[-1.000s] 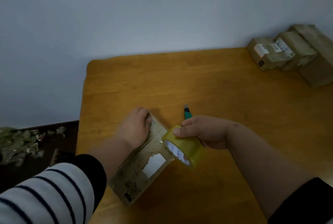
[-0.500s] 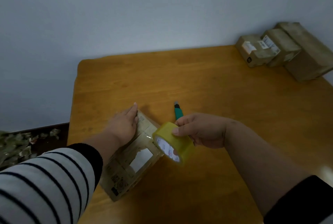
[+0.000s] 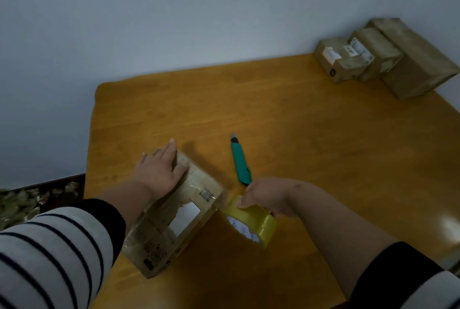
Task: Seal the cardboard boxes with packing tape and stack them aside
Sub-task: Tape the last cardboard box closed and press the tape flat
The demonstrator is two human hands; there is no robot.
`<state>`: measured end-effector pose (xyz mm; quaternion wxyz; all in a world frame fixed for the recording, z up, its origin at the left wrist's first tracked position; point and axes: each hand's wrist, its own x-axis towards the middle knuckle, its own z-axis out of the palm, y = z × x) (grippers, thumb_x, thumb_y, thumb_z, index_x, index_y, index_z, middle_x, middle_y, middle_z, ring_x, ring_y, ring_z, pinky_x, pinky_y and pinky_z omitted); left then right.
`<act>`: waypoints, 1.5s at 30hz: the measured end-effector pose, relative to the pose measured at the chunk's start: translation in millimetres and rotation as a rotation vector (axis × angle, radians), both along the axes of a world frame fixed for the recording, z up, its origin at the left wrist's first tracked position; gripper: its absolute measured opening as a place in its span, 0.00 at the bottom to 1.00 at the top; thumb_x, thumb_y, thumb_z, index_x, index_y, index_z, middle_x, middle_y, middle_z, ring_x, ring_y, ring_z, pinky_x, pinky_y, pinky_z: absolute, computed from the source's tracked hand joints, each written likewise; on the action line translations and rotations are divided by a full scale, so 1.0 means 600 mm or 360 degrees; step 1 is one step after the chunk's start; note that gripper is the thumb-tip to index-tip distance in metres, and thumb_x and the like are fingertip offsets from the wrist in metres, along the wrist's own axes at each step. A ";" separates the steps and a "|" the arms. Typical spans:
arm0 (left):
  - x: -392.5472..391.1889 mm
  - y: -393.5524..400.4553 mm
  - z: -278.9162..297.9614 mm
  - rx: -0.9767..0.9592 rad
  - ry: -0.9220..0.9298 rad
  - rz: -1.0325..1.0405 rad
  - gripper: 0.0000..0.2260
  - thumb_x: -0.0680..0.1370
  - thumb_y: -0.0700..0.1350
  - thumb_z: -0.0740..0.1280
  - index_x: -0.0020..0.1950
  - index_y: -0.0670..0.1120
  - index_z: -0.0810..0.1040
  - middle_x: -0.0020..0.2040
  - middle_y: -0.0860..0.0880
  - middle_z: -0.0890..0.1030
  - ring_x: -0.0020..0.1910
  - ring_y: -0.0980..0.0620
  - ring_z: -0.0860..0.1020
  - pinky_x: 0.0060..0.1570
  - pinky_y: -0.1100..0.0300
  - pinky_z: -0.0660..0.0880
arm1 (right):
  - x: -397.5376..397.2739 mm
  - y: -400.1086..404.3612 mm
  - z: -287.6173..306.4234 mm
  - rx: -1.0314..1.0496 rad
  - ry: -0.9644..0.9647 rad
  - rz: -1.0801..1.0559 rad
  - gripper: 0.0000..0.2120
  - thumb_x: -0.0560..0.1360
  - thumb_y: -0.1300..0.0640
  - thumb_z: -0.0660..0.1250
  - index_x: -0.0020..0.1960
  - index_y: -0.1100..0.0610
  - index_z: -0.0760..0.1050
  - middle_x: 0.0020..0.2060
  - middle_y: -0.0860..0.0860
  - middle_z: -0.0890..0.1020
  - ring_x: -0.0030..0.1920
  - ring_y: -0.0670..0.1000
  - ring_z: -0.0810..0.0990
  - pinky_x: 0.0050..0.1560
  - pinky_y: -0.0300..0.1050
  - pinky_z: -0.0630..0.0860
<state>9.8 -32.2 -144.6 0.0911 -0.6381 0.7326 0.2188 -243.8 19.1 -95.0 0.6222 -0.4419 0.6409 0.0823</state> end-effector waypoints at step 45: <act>-0.053 0.046 -0.012 -0.0259 -0.0128 -0.0259 0.42 0.71 0.75 0.33 0.80 0.55 0.46 0.81 0.51 0.47 0.79 0.47 0.40 0.75 0.42 0.37 | -0.010 -0.026 -0.046 -0.0093 0.0030 0.0494 0.22 0.80 0.47 0.64 0.68 0.59 0.72 0.65 0.57 0.75 0.67 0.58 0.72 0.69 0.57 0.68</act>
